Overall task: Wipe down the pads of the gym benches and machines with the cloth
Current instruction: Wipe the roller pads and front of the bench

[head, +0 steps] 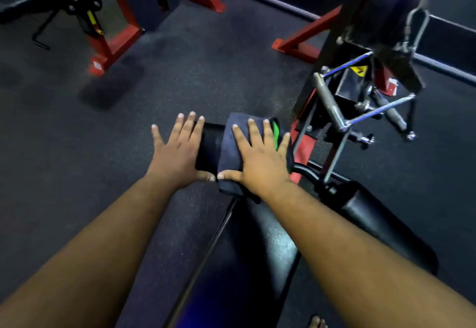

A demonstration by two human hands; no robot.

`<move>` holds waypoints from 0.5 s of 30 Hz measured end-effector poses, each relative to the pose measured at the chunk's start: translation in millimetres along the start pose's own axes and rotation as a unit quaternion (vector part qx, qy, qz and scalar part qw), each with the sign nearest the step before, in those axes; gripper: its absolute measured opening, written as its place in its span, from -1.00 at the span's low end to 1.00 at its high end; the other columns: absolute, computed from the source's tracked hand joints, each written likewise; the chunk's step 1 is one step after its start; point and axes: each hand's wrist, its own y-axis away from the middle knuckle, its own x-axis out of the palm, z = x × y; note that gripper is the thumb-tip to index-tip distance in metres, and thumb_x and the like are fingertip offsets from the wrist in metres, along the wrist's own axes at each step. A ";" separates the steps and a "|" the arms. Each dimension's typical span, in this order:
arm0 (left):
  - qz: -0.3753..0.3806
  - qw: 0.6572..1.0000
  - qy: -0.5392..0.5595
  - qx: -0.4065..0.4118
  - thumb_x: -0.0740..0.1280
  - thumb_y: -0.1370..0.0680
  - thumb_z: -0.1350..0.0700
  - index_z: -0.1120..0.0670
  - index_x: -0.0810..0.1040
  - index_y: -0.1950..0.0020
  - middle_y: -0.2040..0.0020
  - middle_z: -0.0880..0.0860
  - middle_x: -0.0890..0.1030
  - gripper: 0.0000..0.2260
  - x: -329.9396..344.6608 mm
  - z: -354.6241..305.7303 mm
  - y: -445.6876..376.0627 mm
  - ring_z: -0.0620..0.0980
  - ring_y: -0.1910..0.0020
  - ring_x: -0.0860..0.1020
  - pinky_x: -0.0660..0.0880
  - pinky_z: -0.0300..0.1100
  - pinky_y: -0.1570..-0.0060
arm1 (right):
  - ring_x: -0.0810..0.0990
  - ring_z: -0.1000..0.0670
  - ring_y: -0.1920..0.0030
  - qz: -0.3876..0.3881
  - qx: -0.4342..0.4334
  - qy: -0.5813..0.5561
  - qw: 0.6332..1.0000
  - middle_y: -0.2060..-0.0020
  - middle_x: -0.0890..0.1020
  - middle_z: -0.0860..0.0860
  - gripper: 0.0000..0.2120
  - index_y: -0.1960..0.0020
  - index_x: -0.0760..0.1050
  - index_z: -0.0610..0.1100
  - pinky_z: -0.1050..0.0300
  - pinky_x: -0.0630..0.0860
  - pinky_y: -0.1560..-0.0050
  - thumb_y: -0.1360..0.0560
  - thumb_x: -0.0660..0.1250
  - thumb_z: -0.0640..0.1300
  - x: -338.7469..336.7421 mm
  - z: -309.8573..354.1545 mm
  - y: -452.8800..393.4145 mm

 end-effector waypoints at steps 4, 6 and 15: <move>0.045 0.997 0.066 -0.007 0.56 -0.13 -0.43 0.09 -0.32 -0.62 -0.67 0.03 -0.14 0.43 14.0 7.0 -24.4 0.04 -0.64 -0.17 -0.13 0.45 -0.49 | 0.01 -0.32 -0.59 -0.005 0.013 0.040 0.999 -0.63 0.06 -0.13 0.12 -0.65 -0.11 0.11 -0.43 0.01 -0.52 -0.30 0.18 0.63 4.4 -0.2 -13.4; 0.037 0.987 0.156 0.011 0.66 -0.09 -0.29 0.12 -0.36 -0.61 -0.66 0.08 -0.09 0.50 21.7 10.7 -30.2 0.07 -0.64 -0.12 0.00 0.29 -0.56 | 0.22 -0.32 -0.50 -0.007 0.003 0.074 0.997 -0.56 0.24 -0.13 0.04 -0.64 0.01 0.08 -0.39 0.17 -0.44 -0.35 0.11 0.63 -1.2 13.7 -35.9; 0.062 0.938 0.338 0.049 0.70 -0.17 -0.13 -0.02 -0.51 -0.55 -0.67 -0.10 -0.09 0.48 26.8 37.3 -33.3 0.01 -0.63 -0.01 0.05 -0.15 -0.51 | 0.25 -0.25 -0.51 0.036 -0.094 0.074 0.992 -0.58 0.23 -0.08 0.03 -0.64 -0.02 0.09 -0.29 0.27 -0.43 -0.35 0.12 0.62 -4.9 20.5 -53.5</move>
